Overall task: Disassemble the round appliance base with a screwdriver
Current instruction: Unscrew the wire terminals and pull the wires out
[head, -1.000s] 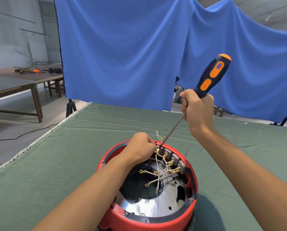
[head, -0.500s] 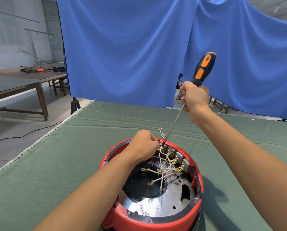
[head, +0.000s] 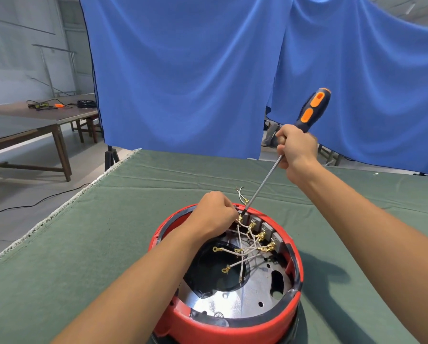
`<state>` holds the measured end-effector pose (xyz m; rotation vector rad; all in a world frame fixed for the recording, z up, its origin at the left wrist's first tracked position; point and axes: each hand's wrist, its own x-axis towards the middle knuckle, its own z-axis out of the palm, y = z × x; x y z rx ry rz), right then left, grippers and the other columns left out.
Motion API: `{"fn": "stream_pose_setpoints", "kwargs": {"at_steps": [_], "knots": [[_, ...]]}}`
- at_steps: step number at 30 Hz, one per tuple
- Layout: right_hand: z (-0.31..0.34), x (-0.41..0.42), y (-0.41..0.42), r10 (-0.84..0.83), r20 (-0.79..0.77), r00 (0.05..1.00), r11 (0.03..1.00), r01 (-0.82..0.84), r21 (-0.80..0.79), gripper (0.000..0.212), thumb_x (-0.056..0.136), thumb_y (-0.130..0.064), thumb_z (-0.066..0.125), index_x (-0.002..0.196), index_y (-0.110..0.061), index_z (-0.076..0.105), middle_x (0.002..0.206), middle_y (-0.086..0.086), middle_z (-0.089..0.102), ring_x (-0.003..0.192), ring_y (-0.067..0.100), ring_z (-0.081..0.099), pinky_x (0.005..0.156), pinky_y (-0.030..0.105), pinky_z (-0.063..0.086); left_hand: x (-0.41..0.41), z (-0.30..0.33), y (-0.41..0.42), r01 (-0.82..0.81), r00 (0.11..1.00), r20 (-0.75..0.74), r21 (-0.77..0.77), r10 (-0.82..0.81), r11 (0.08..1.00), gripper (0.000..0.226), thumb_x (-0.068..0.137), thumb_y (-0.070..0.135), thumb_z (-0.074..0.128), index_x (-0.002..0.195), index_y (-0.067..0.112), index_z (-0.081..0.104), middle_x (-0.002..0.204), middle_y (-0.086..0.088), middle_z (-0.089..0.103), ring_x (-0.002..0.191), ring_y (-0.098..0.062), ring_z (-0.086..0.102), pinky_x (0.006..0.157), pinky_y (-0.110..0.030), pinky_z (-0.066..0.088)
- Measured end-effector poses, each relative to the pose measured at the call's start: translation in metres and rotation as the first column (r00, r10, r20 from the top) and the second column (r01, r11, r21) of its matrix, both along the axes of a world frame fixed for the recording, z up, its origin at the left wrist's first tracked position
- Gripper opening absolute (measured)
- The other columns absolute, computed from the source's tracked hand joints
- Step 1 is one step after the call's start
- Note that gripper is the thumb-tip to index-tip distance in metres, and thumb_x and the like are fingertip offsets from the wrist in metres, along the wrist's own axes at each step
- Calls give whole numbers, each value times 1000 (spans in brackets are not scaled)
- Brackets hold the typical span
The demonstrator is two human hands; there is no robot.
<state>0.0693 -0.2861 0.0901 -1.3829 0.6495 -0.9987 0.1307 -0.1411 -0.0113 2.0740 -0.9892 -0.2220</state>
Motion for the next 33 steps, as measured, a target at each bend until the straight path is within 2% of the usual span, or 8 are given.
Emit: {"fn": "stream_pose_setpoints", "kwargs": {"at_steps": [3,7,12,15,21,24,28,33], "knots": [[1,-6,9,-5,70,998,994,12,-109,32,78,-11,54,53,-19,36,42,-7,32,34,9,30,39,12,19,1,0,-1,17,1000,1,26,-17,1000,17,80,8,55,67,5,67,78,-7,51,71,-19,45,63,-30,42],[6,-1,15,-1,24,1000,985,5,-172,30,78,-11,53,53,-18,37,40,-9,32,33,8,33,35,11,21,-1,0,0,25,1000,0,20,-25,999,16,80,9,54,66,15,59,79,-6,47,71,-17,41,63,-28,38],[4,7,6,-32,-62,998,998,29,-47,18,78,-10,51,65,-17,41,50,-4,35,29,7,31,36,10,20,-2,1,2,15,1000,18,22,-16,1000,19,81,8,52,68,12,65,79,-8,52,71,-17,44,66,-31,44],[3,8,-1,-32,-83,996,999,35,35,13,77,-9,50,69,-17,43,53,-3,37,32,7,31,38,9,21,-2,1,2,-3,1000,19,11,2,1000,23,83,8,52,75,-2,71,87,-16,65,75,-22,55,74,-39,51],[-25,17,6,37,-167,985,996,-23,85,20,76,-7,52,63,-19,42,38,-9,35,32,6,30,40,11,19,-1,2,1,-12,1000,22,-25,13,1000,24,85,4,52,83,5,76,92,-7,68,84,-16,58,80,-29,49],[-22,14,5,54,-137,989,993,-39,111,23,77,-7,51,63,-21,38,48,-7,35,40,8,28,42,14,18,-3,3,1,-18,1000,20,-29,19,999,27,84,3,50,84,5,76,92,-6,67,82,-13,56,78,-26,47],[4,0,-5,40,-6,999,992,-39,118,26,77,-8,52,60,-22,37,41,-11,33,33,6,27,41,13,19,1,2,-2,-22,1000,14,10,22,1000,22,82,9,54,79,-6,70,82,-13,62,73,-20,49,74,-38,50],[7,-13,5,-4,101,995,1000,6,-11,37,77,-11,53,46,-22,35,39,-9,32,35,9,29,38,13,20,2,0,-4,3,1000,-22,16,-2,1000,19,79,9,55,70,-4,66,71,-9,51,66,-17,42,61,-29,39]]}}
